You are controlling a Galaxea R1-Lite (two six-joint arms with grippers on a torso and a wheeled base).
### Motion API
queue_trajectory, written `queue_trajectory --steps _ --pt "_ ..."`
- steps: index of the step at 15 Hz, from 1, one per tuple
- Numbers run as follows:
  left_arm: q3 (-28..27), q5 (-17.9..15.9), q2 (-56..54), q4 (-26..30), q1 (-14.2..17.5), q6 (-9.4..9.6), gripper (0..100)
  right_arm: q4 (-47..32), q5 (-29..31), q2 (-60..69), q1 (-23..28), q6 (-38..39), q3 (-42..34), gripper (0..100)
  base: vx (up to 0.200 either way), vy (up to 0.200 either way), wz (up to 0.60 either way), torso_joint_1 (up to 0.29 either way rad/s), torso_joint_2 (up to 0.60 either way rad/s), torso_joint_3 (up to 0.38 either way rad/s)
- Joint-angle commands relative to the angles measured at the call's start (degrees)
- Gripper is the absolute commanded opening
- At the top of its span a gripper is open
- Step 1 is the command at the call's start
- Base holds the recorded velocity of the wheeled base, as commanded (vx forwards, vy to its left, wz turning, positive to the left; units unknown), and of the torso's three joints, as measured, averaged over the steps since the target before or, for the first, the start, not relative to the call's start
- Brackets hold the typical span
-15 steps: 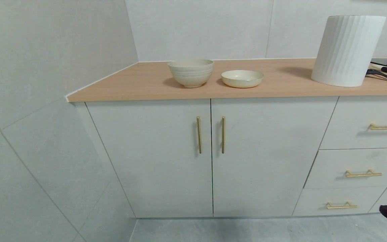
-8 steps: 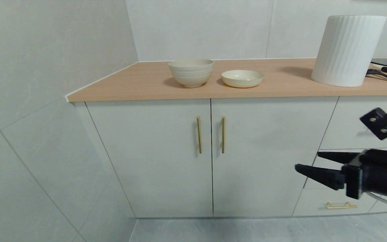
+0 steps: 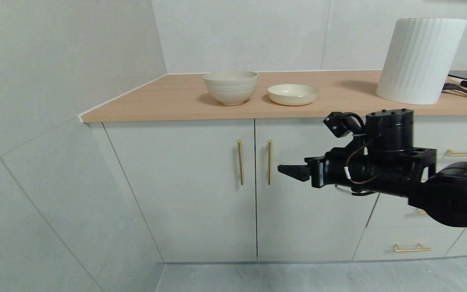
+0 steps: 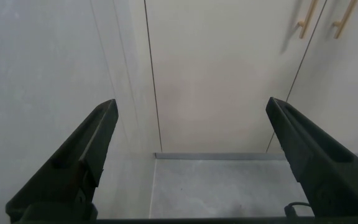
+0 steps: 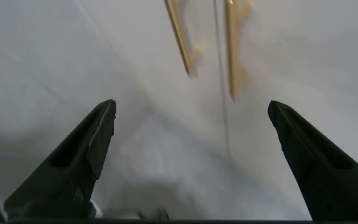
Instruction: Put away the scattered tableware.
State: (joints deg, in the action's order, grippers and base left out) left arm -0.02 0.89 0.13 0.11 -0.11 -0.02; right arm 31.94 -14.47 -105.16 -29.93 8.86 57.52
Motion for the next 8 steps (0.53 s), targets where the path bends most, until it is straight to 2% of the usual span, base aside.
queue_trajectory --steps 1,5,8 --pt "-0.1 0.1 0.0 0.1 0.0 -0.15 100 4.7 0.3 -10.2 -1.2 3.6 5.5 100 0.000 0.000 0.00 0.000 0.00 0.000" --pt "-0.1 0.1 0.0 0.0 0.0 -0.15 100 5.9 0.1 -15.8 -1.2 7.4 10.2 100 0.000 0.000 0.00 0.000 0.00 0.000" --pt "-0.1 0.1 0.0 0.0 0.0 -0.15 100 9.4 -0.1 -19.4 -1.2 16.3 14.0 100 0.000 0.000 0.00 0.000 0.00 0.000"
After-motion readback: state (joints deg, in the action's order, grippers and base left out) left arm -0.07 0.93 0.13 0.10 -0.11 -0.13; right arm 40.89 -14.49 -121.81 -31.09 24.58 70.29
